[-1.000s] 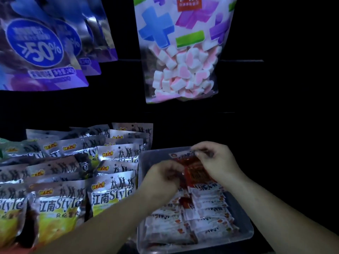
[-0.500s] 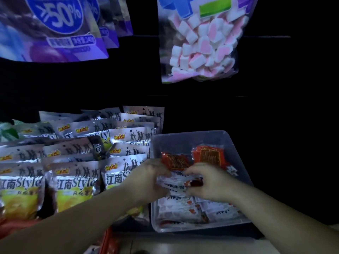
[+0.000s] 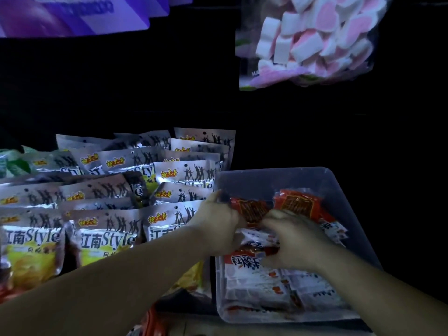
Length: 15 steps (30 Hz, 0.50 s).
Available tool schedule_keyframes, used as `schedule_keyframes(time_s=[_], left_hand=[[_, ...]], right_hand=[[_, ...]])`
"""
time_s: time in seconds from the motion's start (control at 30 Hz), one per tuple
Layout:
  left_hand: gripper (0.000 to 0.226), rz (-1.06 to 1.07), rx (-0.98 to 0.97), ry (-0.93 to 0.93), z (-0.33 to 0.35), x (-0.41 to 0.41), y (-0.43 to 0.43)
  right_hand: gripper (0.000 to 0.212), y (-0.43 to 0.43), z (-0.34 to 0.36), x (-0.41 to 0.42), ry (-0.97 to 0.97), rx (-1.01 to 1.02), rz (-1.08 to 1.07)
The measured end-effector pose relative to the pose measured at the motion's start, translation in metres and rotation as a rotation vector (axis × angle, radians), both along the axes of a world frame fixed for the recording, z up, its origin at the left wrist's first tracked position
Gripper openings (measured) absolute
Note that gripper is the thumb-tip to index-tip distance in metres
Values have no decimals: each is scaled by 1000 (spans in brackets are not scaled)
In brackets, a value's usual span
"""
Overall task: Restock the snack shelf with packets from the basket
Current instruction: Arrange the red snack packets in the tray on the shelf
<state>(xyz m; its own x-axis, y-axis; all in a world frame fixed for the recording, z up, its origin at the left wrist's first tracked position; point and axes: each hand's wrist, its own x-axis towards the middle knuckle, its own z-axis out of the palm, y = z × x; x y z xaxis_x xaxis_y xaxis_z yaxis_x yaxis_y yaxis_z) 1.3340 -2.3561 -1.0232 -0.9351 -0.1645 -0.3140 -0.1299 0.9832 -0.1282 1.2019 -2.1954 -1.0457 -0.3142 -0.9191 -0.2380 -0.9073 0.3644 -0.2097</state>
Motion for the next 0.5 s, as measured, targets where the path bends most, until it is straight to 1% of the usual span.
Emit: schedule_keyframes(time_s=[0.07,0.1,0.13,0.2,0.27,0.3,0.33,0.4,0.43,0.5], left_hand=[[23,16,-24,59,0,-5,-4],[22,46,-3,100,0,-9,-7],[20,87,47,143,2,-12,-11],[15,190,217,215,10,-21,-20],[13,272,367,238,15,-28,-32],[12,303,410,256,15,-30,-37],[12,338,442,289,13,-32,-40],[15,411,490,394,8,-33,-41],[26,425,479,458,8,-34,-40],[48,408,399,591,8,-32,-36]], right_hand=[[64,-3,-3,-3,23,-72,-31],[58,-5,-4,-5,32,-119,-56],[51,-9,-4,-6,18,-184,-95],[43,-16,2,-8,-104,-325,-222],[50,-26,11,-11,-183,-368,-350],[57,-30,15,-14,-171,-353,-383],[65,-35,18,-17,-89,-340,-401],[83,-42,20,-21,182,-365,-414],[88,-45,18,-22,288,-387,-408],[85,-50,14,-20,425,-427,-342]])
